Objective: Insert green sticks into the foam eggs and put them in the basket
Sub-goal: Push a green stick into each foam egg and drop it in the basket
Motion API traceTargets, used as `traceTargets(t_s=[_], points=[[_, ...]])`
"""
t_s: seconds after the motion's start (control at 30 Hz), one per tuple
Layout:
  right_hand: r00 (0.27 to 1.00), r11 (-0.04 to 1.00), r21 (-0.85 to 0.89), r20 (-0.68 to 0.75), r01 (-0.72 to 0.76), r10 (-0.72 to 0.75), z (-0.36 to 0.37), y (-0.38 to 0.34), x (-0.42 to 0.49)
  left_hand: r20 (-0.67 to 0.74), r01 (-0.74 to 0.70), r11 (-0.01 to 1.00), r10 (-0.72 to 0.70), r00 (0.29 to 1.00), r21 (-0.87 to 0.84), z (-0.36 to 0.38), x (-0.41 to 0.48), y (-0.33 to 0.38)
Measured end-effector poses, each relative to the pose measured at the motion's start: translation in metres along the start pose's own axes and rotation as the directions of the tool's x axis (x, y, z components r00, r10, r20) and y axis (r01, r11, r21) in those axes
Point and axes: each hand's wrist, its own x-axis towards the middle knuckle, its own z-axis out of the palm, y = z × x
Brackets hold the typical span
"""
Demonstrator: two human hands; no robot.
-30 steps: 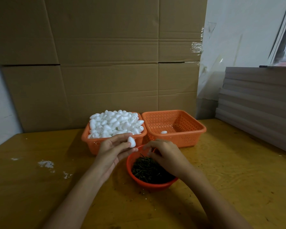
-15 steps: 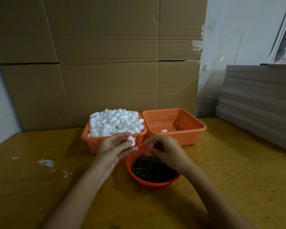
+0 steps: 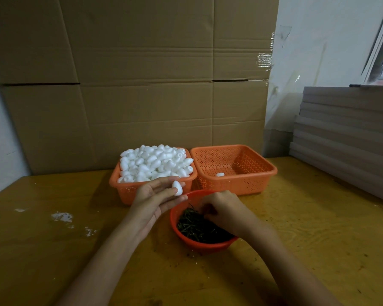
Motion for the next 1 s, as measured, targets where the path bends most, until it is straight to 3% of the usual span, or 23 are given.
traceTargets(t_s=[0.47, 0.67, 0.8, 1.0], points=[[0.992, 0.992, -0.06, 0.055, -0.11, 0.113, 0.0018, 0.0079, 0.0001, -0.033, 0.024, 1.0, -0.024, 0.999, 0.001, 0.0011, 0.0002, -0.0007], [0.996, 0.997, -0.042, 0.052, -0.071, 0.073, 0.0026, 0.0078, -0.0017, -0.031, 0.027, 1.0, -0.027, 0.999, 0.002, 0.0008, 0.0003, -0.001], [1.0, 1.0, -0.013, -0.008, -0.027, 0.027, 0.0031, 0.0038, -0.0038, -0.006, -0.001, 1.0, 0.001, 1.0, 0.023, 0.0013, -0.0007, 0.0002], [0.995, 0.997, -0.014, -0.068, -0.079, 0.078, 0.0018, 0.0012, 0.0005, -0.016, -0.016, 0.999, 0.016, 1.0, 0.028, 0.0003, 0.0005, -0.0001]])
